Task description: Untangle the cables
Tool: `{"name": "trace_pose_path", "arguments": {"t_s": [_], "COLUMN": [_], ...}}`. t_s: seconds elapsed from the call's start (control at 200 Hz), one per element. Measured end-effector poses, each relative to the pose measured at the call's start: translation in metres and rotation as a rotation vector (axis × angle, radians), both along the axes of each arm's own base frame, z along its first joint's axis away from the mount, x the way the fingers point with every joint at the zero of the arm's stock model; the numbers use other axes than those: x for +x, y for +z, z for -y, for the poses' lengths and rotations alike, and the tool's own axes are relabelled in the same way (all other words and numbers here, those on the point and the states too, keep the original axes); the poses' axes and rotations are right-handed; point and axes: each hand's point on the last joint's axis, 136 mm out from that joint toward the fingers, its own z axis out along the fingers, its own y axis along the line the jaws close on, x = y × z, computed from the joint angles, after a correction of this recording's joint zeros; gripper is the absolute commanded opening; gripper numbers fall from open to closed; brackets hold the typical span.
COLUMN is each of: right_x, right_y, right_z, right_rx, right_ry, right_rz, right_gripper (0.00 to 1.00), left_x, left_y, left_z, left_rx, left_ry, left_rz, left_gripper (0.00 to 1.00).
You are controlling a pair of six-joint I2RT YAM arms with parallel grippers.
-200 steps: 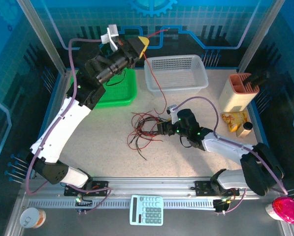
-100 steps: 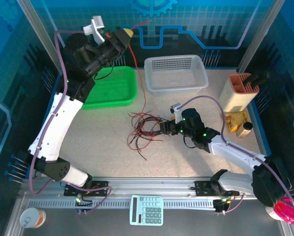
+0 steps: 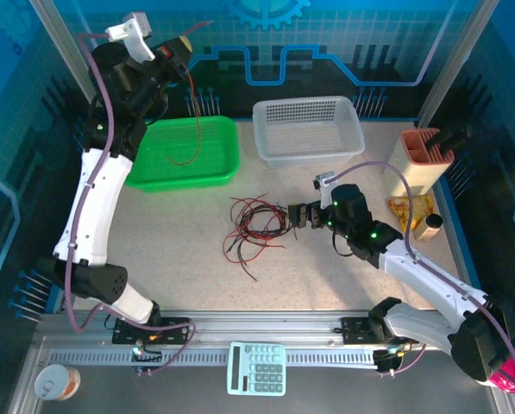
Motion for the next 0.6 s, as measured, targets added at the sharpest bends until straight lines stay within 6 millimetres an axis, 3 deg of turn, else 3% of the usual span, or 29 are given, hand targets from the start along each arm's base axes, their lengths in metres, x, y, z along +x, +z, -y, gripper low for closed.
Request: {"name": "trace_pose_path", "arguments": {"t_s": [0.185,0.335,0.595], "right_x": [0.016,0.017,0.009], "right_y": [0.033,0.035,0.026], "right_z": [-0.009,-0.019,-0.039], "right_rx": [0.033,0.052,0.094], "right_ry": [0.002,0.047,0.154], "right_rz": [0.041,0.026,-0.031], "right_gripper": [1.0,1.0,1.0], "left_x": [0.034,0.054,0.068], "left_y": [-0.029,-0.056,-0.101], "left_z": [-0.035,-0.062,-0.098], "left_rx": [0.148,0.248,0.377], "left_ry": [0.115,0.18,0.247], "left_rz": [-0.018,-0.048,-0.099], "left_gripper": [0.0,0.0,0.0]}}
